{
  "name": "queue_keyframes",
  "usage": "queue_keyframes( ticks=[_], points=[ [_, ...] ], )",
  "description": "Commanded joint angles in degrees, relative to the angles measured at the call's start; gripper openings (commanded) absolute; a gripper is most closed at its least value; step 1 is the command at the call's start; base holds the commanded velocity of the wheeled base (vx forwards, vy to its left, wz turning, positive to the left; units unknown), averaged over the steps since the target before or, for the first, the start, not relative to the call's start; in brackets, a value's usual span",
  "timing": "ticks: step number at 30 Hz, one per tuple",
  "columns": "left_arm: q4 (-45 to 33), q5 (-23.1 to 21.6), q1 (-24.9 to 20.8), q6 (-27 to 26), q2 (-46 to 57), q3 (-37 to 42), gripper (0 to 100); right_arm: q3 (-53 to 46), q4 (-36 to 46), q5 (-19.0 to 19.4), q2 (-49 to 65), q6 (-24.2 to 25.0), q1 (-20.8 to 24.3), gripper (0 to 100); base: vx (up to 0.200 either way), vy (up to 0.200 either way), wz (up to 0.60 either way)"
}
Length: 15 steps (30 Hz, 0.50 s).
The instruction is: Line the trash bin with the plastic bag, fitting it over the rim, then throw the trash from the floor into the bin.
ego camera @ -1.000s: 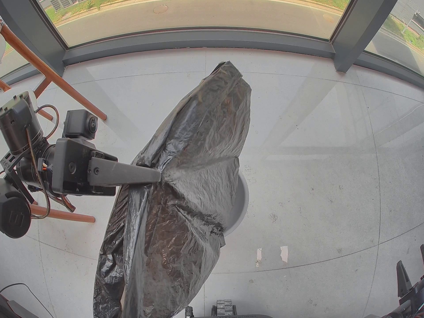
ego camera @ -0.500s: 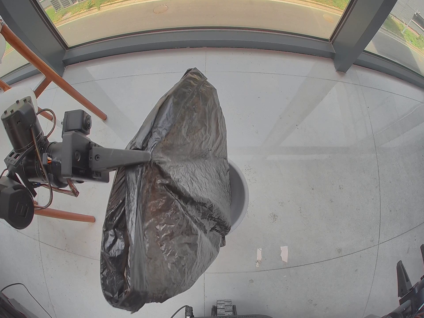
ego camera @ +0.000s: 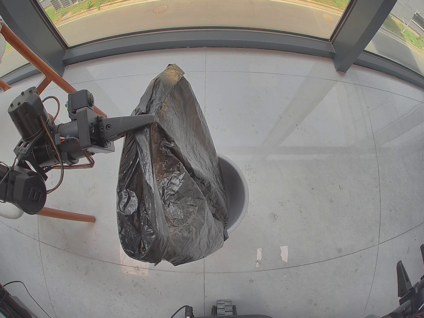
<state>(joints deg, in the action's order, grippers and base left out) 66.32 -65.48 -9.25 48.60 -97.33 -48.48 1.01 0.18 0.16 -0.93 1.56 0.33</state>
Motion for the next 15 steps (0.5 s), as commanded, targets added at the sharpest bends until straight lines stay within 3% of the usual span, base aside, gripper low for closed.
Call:
queue_keyframes(
  ticks=[1, 6, 12, 15],
  points=[
    [1.62, 3.25, -0.15, -0.09, 1.27, 0.14, 0, -1.01, -0.01, 0.02, 0.40, 0.02, 0.02, 100, 0.000, 0.000, 0.00],
    [1.71, 7.91, -0.15, -1.14, 1.09, -1.26, 0, -1.01, -0.01, 0.02, 0.40, 0.02, 0.02, 100, 0.000, 0.000, 0.00],
    [1.45, 9.93, -1.21, -14.94, 1.44, 9.28, 0, -1.01, -0.01, 0.02, 0.40, 0.02, 0.02, 100, 0.000, 0.000, 0.00],
    [1.53, 13.71, -3.32, -15.21, 1.62, 11.92, 0, -1.01, -0.01, 0.02, 0.40, 0.02, 0.02, 100, 0.000, 0.000, 0.00]
  ],
)
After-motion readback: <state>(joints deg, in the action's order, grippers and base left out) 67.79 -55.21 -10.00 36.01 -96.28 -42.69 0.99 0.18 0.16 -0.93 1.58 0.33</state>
